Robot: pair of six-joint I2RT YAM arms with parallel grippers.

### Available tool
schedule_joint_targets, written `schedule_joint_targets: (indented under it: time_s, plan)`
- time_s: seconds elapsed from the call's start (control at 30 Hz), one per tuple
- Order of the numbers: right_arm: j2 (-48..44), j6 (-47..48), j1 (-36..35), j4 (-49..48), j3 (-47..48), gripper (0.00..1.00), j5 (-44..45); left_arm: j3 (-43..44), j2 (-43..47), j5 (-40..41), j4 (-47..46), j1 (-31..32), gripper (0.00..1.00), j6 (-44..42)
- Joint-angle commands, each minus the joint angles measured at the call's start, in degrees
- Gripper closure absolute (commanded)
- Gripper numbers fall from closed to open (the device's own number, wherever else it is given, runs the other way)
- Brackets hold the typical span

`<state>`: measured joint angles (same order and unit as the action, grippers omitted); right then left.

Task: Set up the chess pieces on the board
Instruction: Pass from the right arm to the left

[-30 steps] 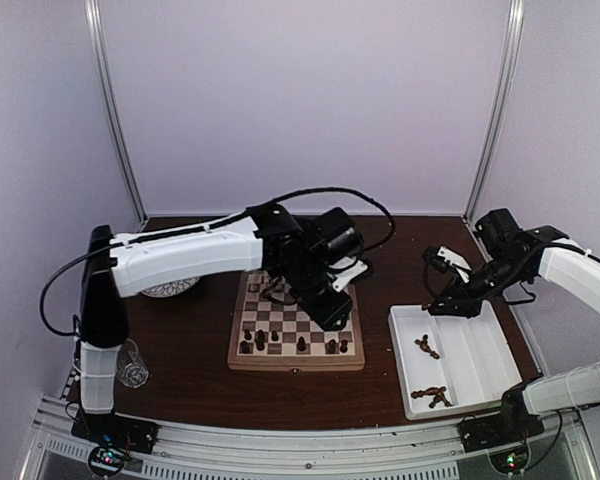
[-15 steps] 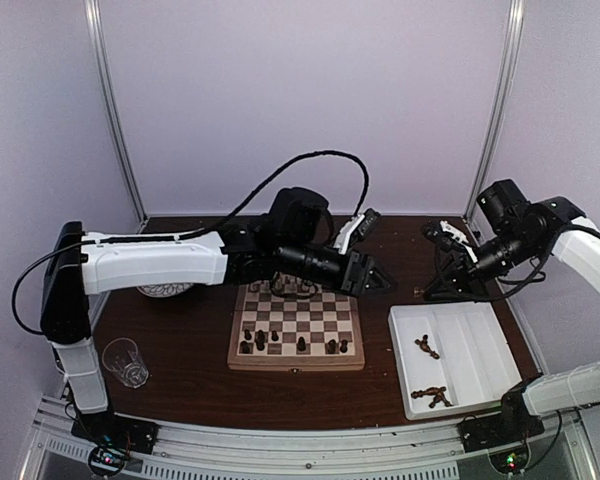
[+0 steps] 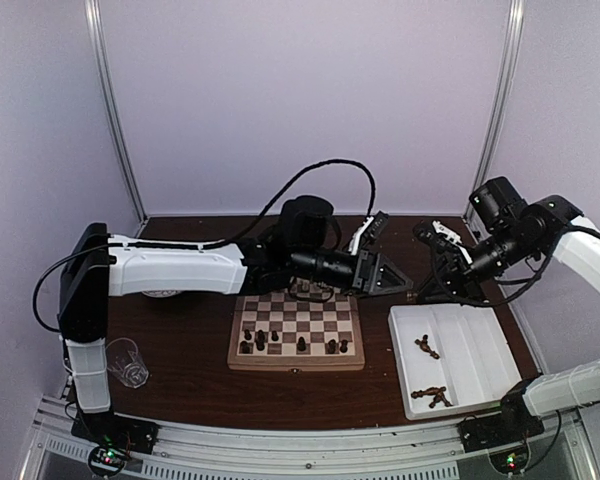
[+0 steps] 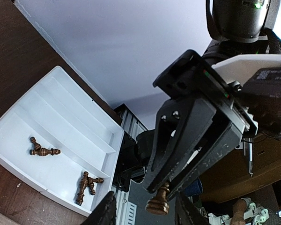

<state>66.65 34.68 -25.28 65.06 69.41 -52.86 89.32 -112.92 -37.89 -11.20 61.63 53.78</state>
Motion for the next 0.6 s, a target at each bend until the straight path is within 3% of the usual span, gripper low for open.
schedule_joint_targets:
  time_s: [0.0, 0.33, 0.57]
  plan:
    - [0.25, -2.27, -0.30, -2.71, 1.87, 0.97, 0.44, 0.78, -0.62, -2.20, -4.59, 0.42, 0.59, 1.41]
    - [1.11, -3.97, -0.28, -4.38, 2.31, 0.97, 1.42, 0.86, -1.58, -4.02, -5.66, 0.75, 0.67, 2.54]
    - [0.78, -4.05, -0.30, -4.51, 1.88, 0.95, 1.68, 0.50, -1.84, -4.31, -7.50, 0.78, 0.85, 3.00]
